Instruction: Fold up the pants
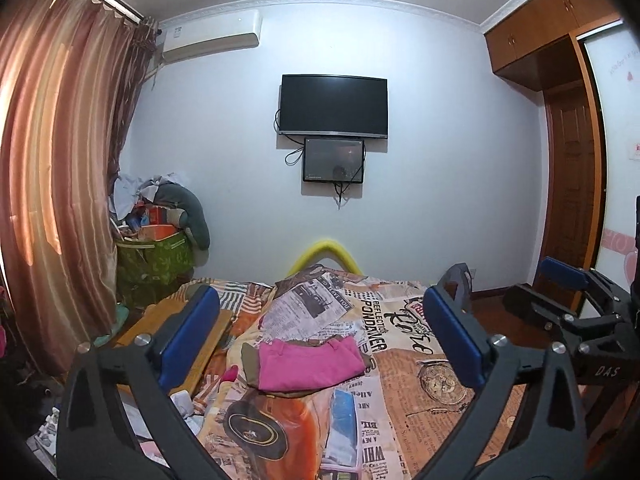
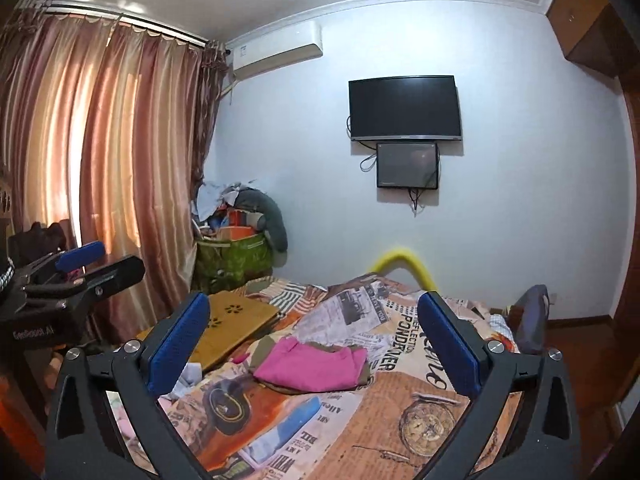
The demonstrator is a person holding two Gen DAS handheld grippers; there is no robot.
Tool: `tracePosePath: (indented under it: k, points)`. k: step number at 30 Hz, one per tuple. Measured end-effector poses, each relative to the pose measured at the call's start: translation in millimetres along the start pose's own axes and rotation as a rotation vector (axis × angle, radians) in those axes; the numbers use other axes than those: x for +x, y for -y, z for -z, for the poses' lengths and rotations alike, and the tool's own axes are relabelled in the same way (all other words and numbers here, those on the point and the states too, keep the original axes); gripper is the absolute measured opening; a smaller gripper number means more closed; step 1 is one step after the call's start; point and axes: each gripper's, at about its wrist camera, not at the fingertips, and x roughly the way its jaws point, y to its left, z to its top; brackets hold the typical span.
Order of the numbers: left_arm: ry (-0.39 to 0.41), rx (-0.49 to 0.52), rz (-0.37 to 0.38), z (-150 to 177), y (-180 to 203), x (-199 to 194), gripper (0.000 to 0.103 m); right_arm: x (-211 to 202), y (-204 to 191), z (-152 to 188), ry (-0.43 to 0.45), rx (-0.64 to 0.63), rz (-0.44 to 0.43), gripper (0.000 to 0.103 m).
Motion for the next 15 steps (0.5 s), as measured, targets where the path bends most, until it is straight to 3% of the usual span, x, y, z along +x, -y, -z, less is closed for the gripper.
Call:
tracePosePath:
  k: [15]
  points:
    - [-0.022,-0.003,0.003,3.7,-1.0,5.5,0.103,-9.5,-1.8,7.0,0.010,0.010,-0.006,0.103]
